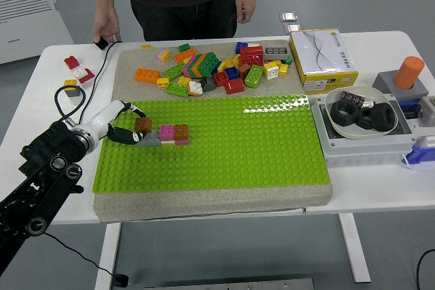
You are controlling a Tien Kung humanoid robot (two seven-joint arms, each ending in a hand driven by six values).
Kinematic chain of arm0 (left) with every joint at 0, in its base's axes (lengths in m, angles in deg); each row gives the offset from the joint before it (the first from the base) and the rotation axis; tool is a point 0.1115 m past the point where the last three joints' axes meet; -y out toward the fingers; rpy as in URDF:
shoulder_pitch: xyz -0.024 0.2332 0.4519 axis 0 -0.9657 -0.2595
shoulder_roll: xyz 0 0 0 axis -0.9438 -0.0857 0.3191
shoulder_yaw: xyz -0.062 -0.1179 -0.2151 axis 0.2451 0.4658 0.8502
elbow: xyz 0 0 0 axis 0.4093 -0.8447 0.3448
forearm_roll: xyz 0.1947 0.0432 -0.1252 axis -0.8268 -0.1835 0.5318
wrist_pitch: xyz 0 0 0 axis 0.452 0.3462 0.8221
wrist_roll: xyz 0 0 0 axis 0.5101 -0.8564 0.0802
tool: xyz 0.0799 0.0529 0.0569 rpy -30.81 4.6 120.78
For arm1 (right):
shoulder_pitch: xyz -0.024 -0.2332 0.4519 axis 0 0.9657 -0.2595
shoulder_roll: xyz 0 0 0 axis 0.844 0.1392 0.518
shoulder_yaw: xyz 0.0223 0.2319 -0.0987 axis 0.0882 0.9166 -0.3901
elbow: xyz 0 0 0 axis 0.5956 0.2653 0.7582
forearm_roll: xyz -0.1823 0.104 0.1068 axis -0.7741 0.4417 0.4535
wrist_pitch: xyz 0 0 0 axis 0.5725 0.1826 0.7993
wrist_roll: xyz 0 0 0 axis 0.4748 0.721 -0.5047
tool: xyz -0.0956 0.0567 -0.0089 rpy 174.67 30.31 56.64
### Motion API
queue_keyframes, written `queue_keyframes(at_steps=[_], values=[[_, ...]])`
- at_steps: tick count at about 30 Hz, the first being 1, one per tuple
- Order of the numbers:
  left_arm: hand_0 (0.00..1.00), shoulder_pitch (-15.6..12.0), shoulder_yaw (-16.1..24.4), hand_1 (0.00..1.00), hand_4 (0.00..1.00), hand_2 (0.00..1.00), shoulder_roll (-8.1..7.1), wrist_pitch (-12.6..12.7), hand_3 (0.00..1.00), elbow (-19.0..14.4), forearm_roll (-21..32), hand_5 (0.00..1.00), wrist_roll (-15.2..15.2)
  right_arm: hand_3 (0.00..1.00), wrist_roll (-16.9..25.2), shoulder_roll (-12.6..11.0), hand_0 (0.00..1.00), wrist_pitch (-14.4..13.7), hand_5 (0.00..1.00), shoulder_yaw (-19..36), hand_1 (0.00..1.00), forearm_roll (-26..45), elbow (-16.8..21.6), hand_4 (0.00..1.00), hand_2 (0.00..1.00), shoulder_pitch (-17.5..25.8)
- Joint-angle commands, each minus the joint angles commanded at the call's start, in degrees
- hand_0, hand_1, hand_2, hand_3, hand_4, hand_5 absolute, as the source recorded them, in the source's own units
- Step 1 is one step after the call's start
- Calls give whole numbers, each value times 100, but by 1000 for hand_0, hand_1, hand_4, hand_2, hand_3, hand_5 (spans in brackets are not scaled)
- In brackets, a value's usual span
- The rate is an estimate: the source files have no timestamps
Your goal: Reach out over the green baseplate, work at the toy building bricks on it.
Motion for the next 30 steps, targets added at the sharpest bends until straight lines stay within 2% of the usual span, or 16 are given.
queue_keyframes(at_steps=[10, 30], values=[[998, 19, -211, 968, 639, 928, 92, 9, 505, 4, 11, 2, -42, 731, 7, 1, 659, 5, 997, 0, 636, 0, 0, 732, 612, 0], [998, 59, -358, 961, 623, 918, 116, 139, 507, 216, 19, 2, 124, 729, 39, 3, 658, 19, 998, 0, 635, 0, 0, 732, 605, -3]])
